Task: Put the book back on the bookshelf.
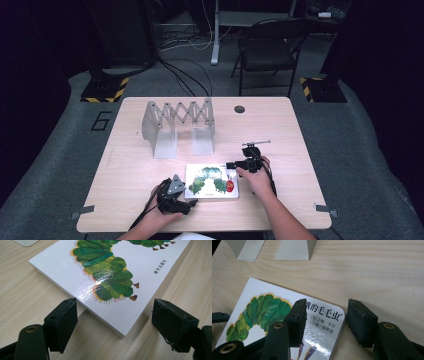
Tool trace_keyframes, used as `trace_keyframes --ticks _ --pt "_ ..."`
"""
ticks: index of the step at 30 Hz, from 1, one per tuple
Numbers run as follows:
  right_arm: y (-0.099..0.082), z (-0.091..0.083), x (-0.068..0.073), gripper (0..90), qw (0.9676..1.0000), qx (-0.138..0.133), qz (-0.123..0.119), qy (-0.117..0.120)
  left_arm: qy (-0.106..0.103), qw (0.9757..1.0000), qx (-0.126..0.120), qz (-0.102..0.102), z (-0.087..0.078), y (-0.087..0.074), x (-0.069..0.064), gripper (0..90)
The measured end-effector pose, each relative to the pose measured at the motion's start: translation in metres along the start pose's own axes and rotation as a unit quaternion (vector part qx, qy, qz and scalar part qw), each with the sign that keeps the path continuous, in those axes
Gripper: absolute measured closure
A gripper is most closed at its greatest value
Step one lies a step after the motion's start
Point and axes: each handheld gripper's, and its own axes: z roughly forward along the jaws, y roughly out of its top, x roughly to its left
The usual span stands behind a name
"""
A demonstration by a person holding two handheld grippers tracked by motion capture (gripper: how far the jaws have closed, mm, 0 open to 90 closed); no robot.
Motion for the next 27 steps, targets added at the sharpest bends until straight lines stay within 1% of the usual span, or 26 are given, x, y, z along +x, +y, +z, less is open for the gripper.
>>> trace_keyframes --ticks 1,3,7,8,9,10,11,14,15,16,18,19,22,23,24,25,27 --pt "0.0 0.0 -0.001 49.9 1.0 -0.003 -0.002 0.0 0.001 1.0 -0.002 0.0 0.0 0.0 0.0 20.2" --pt "0.0 0.0 0.0 50.4 1.0 -0.003 0.004 -0.002 0.0 1.0 -0.001 0.001 0.0 0.0 0.0 19.9" --pt "0.001 0.0 -0.001 52.9 0.9999 -0.003 0.008 -0.008 0.001 1.0 -0.001 0.001 0.0 0.0 0.0 19.8" --pt "0.001 0.0 -0.002 53.1 1.0 -0.004 0.006 -0.006 -0.007 1.0 0.001 -0.003 0.0 0.0 0.0 19.6" --pt "0.001 0.0 -0.001 53.3 0.9999 -0.001 0.013 -0.005 -0.007 1.0 -0.001 -0.002 0.0 0.0 0.0 19.4" --pt "0.001 -0.001 -0.001 53.6 0.9999 -0.001 0.015 -0.005 -0.007 1.0 -0.002 -0.002 0.0 0.0 -0.001 19.1" --pt "0.001 -0.001 -0.001 53.8 0.9998 0.0 0.017 -0.006 -0.001 1.0 -0.004 -0.001 0.001 -0.001 -0.001 18.9" --pt "0.001 -0.002 -0.001 54.7 0.9998 -0.006 0.017 -0.007 -0.001 1.0 -0.003 -0.002 0.001 -0.001 -0.001 18.7" --pt "0.002 -0.002 -0.001 54.9 0.9998 -0.006 0.018 -0.005 -0.007 1.0 -0.002 -0.002 0.001 -0.001 -0.001 18.7" --pt "0.002 -0.003 -0.001 55.0 0.9998 -0.007 0.018 -0.005 -0.007 1.0 -0.002 -0.002 0.001 -0.001 -0.001 18.7" --pt "0.002 -0.004 0.0 55.1 0.9996 -0.007 0.026 -0.003 -0.007 1.0 -0.002 -0.002 0.001 -0.001 -0.001 18.7" --pt "0.002 -0.004 0.0 55.1 0.9996 -0.008 0.026 -0.001 -0.007 1.0 -0.002 -0.002 0.0 -0.001 -0.001 18.6" --pt "0.002 -0.007 -0.001 55.9 0.9995 -0.015 0.028 0.004 -0.004 1.0 0.0 -0.002 0.0 -0.001 -0.001 18.4" --pt "0.002 -0.008 -0.001 56.2 0.9994 -0.02 0.029 0.006 0.0 1.0 -0.002 -0.003 0.001 -0.001 -0.001 18.4" --pt "0.003 -0.009 -0.001 56.3 0.9992 -0.017 0.035 0.008 -0.003 1.0 -0.002 -0.003 0.001 -0.001 -0.001 18.3" --pt "0.003 -0.01 -0.001 56.4 0.9991 -0.02 0.036 0.011 -0.004 1.0 -0.001 -0.002 0.0 -0.001 -0.001 18.3" --pt "0.003 -0.011 -0.001 56.5 0.9989 -0.022 0.039 0.015 0.001 1.0 -0.002 -0.003 0.001 -0.001 -0.001 18.1"
